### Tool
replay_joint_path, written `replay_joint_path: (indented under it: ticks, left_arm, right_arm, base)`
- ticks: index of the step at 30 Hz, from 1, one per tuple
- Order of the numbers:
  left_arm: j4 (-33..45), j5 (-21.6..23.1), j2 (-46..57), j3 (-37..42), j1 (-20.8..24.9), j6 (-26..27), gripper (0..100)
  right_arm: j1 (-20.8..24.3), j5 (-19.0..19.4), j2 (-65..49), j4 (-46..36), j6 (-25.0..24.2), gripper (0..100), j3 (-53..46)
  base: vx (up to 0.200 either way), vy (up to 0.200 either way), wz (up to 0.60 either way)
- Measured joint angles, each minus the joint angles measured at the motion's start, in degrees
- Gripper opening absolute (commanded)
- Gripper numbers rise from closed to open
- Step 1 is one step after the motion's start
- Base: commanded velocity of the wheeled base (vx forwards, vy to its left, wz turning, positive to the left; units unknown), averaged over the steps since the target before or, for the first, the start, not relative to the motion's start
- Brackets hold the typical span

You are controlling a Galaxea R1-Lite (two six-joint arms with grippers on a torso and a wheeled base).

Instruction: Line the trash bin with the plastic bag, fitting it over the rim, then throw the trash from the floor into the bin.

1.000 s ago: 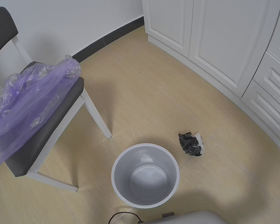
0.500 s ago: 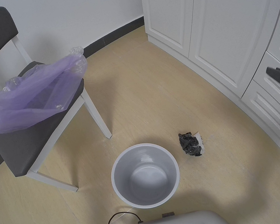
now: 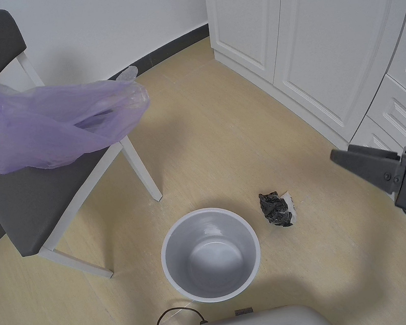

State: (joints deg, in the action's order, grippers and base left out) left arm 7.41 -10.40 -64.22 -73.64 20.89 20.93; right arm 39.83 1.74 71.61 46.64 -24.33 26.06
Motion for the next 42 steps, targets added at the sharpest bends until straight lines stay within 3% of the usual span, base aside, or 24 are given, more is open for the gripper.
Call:
replay_joint_path:
  ticks: [9,19,27,34,42]
  left_arm:
    - [1.62,-4.38,-4.38,-7.91,8.53,1.27,0]
    - [-1.28,-4.88,-5.23,-8.57,10.24,0.63,0]
    - [-0.88,-4.88,-5.57,-9.98,12.68,0.57,0]
    - [4.05,-5.28,-7.28,-14.31,17.47,-1.37,0]
    - [-6.46,-11.14,-8.44,-9.84,19.74,-2.35,0]
  right_arm:
    - [4.94,-0.51,6.14,2.21,-1.04,100,-2.78]
    - [5.66,-0.40,13.78,9.52,-1.41,100,-5.29]
    - [6.34,0.02,21.14,24.69,-5.78,100,-8.20]
    - [6.78,0.22,24.02,25.98,-7.00,100,-9.36]
    - [7.03,0.20,25.53,26.40,-7.08,100,-9.28]
  base:
    - [0.000,0.000,0.00]
    - [0.000,0.000,0.00]
    - [0.000,0.000,0.00]
    - [0.000,0.000,0.00]
    - [0.000,0.000,0.00]
